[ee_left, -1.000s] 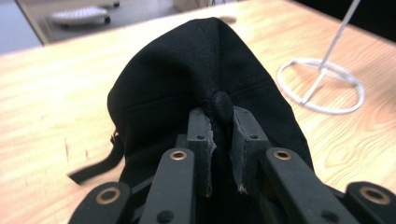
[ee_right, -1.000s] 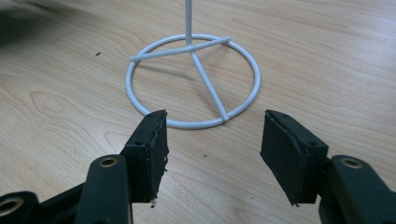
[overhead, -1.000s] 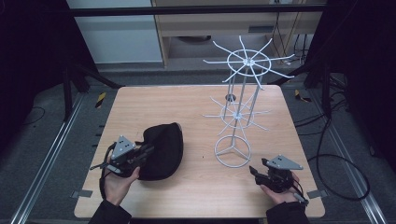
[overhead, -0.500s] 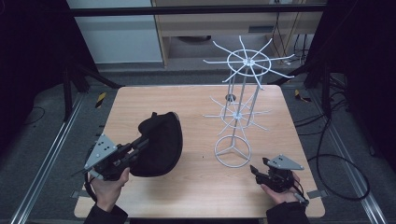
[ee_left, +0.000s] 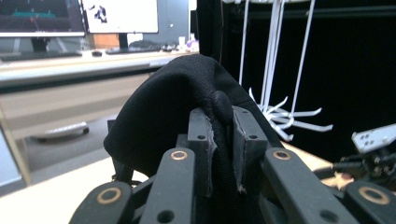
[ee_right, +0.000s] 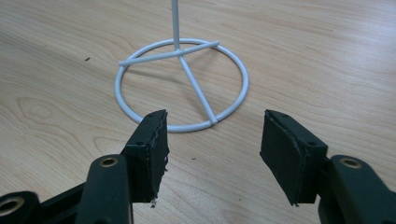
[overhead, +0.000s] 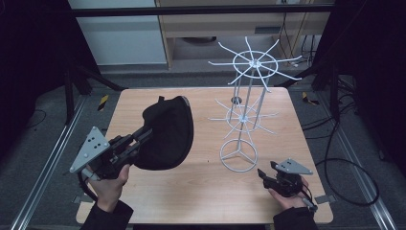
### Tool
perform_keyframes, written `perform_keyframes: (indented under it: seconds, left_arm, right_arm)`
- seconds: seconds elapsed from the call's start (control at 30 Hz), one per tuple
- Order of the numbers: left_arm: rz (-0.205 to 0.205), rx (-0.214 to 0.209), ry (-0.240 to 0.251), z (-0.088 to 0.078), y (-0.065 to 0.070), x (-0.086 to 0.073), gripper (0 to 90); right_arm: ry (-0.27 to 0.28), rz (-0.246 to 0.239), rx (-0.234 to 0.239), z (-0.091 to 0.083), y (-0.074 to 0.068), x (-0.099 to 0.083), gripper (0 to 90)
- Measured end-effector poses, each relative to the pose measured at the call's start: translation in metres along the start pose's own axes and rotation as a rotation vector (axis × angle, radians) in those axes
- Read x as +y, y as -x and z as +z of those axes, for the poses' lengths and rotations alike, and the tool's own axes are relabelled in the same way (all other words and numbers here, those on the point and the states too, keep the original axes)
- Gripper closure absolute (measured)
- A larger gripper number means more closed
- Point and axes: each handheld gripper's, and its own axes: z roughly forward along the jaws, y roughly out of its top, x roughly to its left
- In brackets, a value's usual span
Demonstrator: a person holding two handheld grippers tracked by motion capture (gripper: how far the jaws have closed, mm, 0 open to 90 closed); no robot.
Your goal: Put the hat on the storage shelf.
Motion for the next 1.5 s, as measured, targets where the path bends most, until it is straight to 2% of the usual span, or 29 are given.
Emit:
perform_keyframes:
  seconds: [0.37, 0.67, 0.9, 1.03, 1.27, 1.4, 1.5]
  left_arm:
    - [0.009, -0.029, 0.078, 0.012, 0.006, 0.029, 78.7]
    - [0.018, -0.031, 0.150, 0.016, 0.002, 0.051, 78.8]
    - [0.016, -0.027, 0.179, 0.020, -0.002, 0.065, 78.8]
    - [0.010, -0.038, 0.218, 0.024, -0.002, 0.081, 78.8]
    - [0.011, -0.058, 0.254, 0.032, 0.004, 0.099, 78.8]
    - [0.024, -0.072, 0.269, 0.041, 0.008, 0.104, 78.8]
    - [0.012, -0.087, 0.266, 0.046, 0.011, 0.105, 78.7]
  right_arm:
    - [0.000, 0.004, -0.002, 0.000, 0.001, 0.000, 41.5]
    - [0.003, -0.002, -0.003, 0.001, 0.001, 0.000, 41.6]
    - [0.004, -0.002, -0.002, 0.001, 0.002, 0.000, 41.7]
    - [0.002, -0.001, -0.002, 0.001, 0.002, 0.000, 41.7]
    - [0.003, -0.002, -0.001, 0.001, 0.002, 0.000, 41.7]
    - [0.002, 0.003, -0.003, 0.001, 0.003, 0.000, 41.7]
    - [0.001, 0.006, -0.002, 0.001, 0.003, 0.000, 41.7]
